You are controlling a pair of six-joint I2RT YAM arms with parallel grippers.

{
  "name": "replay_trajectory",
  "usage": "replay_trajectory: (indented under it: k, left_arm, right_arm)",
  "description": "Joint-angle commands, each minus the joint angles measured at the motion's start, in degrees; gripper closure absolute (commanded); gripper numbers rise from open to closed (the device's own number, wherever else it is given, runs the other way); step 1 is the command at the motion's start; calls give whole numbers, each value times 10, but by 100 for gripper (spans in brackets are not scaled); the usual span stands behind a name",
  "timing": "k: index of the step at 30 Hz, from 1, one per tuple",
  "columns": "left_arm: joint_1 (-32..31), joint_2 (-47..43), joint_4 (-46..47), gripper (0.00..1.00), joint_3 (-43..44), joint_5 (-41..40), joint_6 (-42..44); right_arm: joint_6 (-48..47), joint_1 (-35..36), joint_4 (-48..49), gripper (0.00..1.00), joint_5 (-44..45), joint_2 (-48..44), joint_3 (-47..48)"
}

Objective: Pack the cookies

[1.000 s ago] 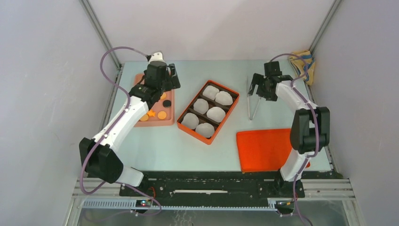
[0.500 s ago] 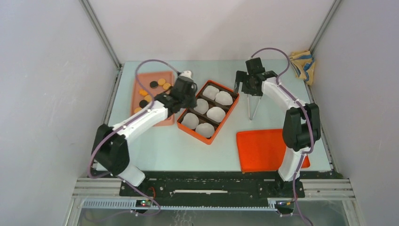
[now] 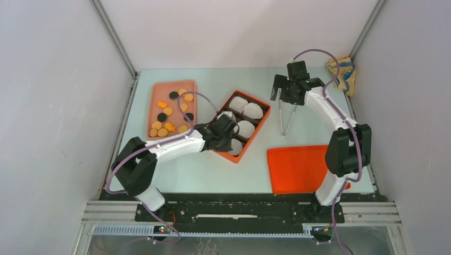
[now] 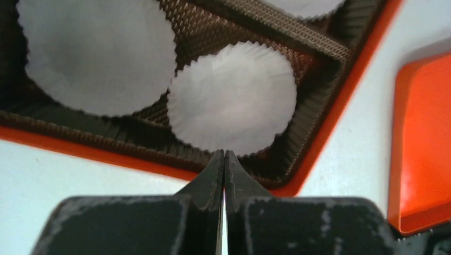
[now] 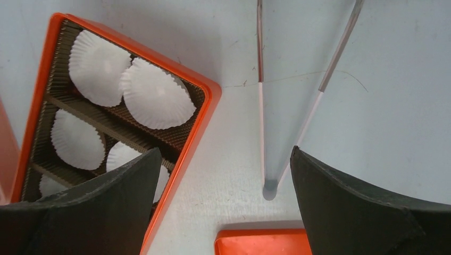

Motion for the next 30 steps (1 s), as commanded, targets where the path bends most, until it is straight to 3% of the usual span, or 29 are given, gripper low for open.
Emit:
replay_trajectory:
  k: [1,8,20,23,25,30]
  left_arm:
    - [2,-24,5,98,-72,1,-40]
    - [1,-40,-4,100,-100,-18,-52]
    - [9,-156,-148,99,-165,-109,-95]
    - [11,-186,-155,98,-125,-134,-90]
    - [30,-185,-158,89,-59,-157,-76]
    - [165,-86,-144,89,111,-116,-28]
  right_arm:
    - [0,-1,6,1,-19,-49,-12]
    - [7,7,11,1,-30,-70,-24]
    - [10,21,10,1,-41,-80,-45]
    - [13,21,18,1,-51,-83,-51]
    - [17,23,25,1,-57,-85,-55]
    - [15,29,29,1,-68,-86,-53]
